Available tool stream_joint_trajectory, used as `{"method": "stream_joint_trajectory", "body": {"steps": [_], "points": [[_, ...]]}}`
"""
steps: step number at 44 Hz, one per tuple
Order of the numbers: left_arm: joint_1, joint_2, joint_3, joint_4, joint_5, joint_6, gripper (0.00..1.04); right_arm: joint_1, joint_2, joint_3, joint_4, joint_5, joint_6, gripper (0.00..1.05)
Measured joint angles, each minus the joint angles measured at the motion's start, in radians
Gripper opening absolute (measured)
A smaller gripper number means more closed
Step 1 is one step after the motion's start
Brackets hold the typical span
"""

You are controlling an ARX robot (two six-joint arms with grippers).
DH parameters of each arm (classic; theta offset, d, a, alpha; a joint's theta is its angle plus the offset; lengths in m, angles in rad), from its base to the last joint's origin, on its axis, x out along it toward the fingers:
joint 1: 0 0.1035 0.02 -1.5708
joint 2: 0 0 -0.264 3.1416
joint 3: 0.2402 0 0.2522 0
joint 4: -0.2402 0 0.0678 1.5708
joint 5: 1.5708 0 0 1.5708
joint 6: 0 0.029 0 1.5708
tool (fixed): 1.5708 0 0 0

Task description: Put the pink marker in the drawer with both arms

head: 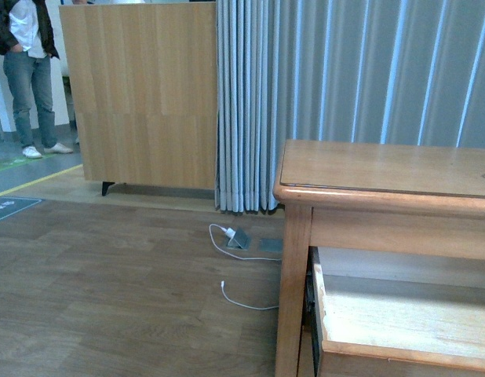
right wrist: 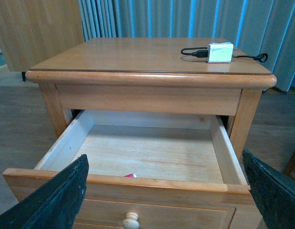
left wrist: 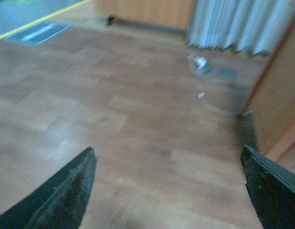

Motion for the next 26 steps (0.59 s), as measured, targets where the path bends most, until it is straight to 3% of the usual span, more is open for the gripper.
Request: {"method": "stream_joint_trajectory", "body": {"steps": [4,11,20,26], "points": [[0.031,-0.061,-0.078,0.166,0.204,0.038,0.76,0.0,0.0,0.0,0.0,0.0,0.0,0.96],[0.035,-0.171,-0.109,0.086,0.223,0.055,0.51,0.0,0.0,0.0,0.0,0.0,0.0,0.96],[0.036,-0.229,-0.146,0.081,0.223,0.061,0.04,0.0,0.0,0.0,0.0,0.0,0.0,0.96],[0.036,-0.243,-0.164,0.081,0.223,0.065,0.04,0.0,0.0,0.0,0.0,0.0,0.0,0.96]]}}
